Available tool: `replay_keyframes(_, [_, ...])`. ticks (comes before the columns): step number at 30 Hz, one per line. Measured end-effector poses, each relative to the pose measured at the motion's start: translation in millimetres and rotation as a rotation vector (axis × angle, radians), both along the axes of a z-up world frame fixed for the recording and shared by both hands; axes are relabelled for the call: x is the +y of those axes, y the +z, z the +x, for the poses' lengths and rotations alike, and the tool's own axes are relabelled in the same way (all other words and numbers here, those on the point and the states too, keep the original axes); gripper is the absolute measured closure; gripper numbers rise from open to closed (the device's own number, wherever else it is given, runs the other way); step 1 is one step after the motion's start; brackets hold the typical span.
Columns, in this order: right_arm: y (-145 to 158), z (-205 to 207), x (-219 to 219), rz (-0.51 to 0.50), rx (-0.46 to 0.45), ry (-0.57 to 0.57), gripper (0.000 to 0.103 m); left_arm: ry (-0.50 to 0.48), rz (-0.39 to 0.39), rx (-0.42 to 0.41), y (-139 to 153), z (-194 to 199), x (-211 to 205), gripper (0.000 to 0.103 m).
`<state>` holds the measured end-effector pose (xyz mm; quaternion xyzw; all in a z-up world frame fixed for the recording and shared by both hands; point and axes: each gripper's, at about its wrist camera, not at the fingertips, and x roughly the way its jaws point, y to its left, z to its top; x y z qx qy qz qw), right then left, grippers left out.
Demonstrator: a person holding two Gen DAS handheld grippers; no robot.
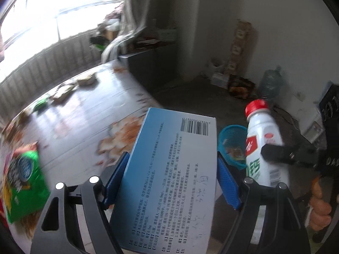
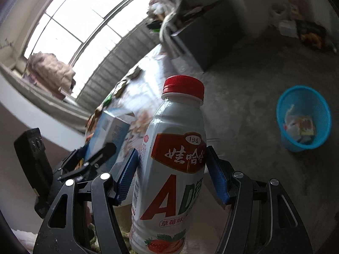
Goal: Collect trash
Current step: 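Carry the milk bottle and blue-white box toward the blue wastebasket with both tools, then open both tools over the wastebasket to drop the bottle and box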
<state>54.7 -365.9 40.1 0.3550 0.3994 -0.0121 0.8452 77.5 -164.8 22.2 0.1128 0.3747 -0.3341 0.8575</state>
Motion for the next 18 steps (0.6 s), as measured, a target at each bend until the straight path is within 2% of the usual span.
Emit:
replay_keyframes(8, [-11.2,-36.3,-51.6,0.078,-0.024,-0.167,0.042,-0.172,0.001,0.026,8.2,2.6,-80.7,0.026])
replay_keyframes(18, [-51.5,-90.4,-129.5,0.202,0.013,-0.41,0.042,-0.328,0.019,0.199,-11.0,13.4,-190.4,0.026])
